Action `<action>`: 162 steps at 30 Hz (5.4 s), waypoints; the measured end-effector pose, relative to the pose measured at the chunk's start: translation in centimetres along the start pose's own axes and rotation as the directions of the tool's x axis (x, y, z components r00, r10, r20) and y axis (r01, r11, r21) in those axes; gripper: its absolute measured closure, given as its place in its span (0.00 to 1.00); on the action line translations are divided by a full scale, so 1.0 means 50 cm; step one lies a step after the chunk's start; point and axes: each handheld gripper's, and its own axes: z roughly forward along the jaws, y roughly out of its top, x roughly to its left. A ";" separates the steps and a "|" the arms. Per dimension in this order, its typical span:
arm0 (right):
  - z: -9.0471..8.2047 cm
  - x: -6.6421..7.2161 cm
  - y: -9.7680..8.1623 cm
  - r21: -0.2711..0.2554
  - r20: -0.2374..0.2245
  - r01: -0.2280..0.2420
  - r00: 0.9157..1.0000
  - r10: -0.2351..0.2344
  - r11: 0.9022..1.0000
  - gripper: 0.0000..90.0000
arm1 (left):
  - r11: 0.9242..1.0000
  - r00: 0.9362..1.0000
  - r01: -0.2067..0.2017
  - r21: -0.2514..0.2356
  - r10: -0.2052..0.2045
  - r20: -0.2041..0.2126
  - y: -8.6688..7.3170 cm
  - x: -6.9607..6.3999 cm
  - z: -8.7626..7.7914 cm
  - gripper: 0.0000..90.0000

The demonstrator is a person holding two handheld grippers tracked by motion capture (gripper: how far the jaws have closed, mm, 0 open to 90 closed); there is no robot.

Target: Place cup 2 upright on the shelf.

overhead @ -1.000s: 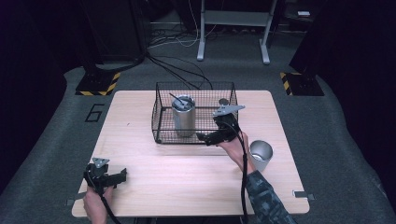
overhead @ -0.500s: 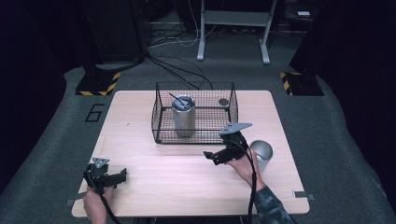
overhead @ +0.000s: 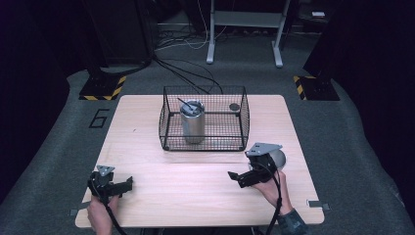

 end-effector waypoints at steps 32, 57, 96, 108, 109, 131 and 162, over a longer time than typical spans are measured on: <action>-0.098 -0.155 -0.113 -0.032 0.243 -0.215 0.946 0.216 0.976 0.00 | 1.000 1.000 0.003 0.001 -0.003 0.002 0.000 0.002 0.001 0.00; -0.049 -0.170 -0.122 -0.007 0.291 -0.227 0.931 0.219 0.974 0.06 | 1.000 1.000 0.001 -0.002 -0.001 -0.001 0.000 0.001 0.001 0.00; -0.067 -0.103 -0.035 -0.049 0.209 -0.106 0.971 0.114 0.993 0.06 | 1.000 1.000 0.004 0.004 -0.004 0.006 0.000 0.002 0.001 0.00; -0.039 -0.079 0.005 -0.030 0.160 -0.054 0.985 0.058 0.998 0.06 | 1.000 1.000 0.007 0.000 -0.007 0.006 0.000 0.002 0.002 0.00; -0.037 -0.076 0.010 -0.022 0.156 -0.050 0.986 0.053 0.999 0.06 | 1.000 1.000 0.006 0.000 -0.006 0.005 0.000 0.002 0.002 0.00; -0.007 -0.053 0.131 -0.040 0.079 0.025 0.997 -0.022 0.999 0.06 | 1.000 1.000 0.007 -0.001 -0.007 0.006 0.000 0.002 0.002 0.00; 0.013 -0.097 0.236 -0.083 0.098 0.018 0.995 -0.010 0.996 0.06 | 1.000 1.000 0.006 0.000 -0.006 0.005 0.000 0.002 0.002 0.00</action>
